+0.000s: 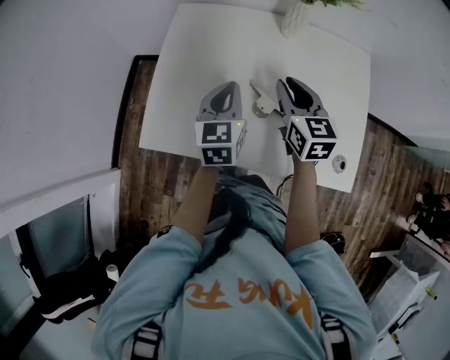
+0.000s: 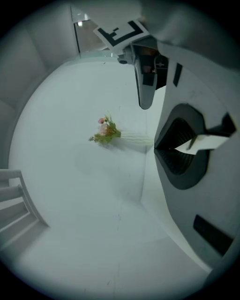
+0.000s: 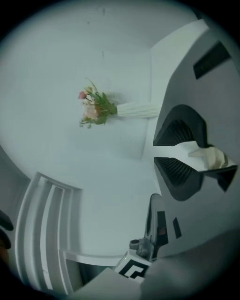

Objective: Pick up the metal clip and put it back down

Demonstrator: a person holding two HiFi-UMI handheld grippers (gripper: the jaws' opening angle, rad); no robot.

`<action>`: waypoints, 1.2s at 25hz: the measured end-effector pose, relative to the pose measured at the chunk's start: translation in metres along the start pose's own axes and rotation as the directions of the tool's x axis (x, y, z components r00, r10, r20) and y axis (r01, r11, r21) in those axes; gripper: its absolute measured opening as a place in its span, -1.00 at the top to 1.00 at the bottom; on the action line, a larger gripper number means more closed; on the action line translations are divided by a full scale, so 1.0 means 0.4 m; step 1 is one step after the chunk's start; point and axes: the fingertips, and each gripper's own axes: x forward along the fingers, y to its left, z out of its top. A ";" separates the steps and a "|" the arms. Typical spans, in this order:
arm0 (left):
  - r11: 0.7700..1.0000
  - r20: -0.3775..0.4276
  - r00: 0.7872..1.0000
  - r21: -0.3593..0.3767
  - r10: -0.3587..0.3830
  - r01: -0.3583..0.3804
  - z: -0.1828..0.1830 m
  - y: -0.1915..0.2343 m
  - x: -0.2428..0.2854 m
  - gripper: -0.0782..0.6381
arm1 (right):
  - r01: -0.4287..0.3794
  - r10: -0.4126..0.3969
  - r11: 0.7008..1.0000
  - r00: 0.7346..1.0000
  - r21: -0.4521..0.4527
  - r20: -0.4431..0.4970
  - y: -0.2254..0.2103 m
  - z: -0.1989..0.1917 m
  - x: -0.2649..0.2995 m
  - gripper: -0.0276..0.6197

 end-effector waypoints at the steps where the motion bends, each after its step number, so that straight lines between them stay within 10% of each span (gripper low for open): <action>1: 1.000 0.021 1.000 0.006 -0.014 0.014 0.024 -0.016 0.004 0.71 | 0.008 -0.008 1.000 0.999 0.003 0.040 -0.010 0.036 -0.016 0.66; 11: 0.985 0.181 0.973 0.123 -0.141 0.120 0.232 -0.177 0.021 0.71 | 0.074 -0.074 0.997 0.951 0.011 0.300 -0.086 0.216 -0.154 0.88; 30: 0.954 0.206 0.952 0.242 -0.228 0.176 0.300 -0.317 0.039 0.71 | 0.133 -0.123 0.991 0.944 -0.011 0.307 -0.166 0.249 -0.222 0.88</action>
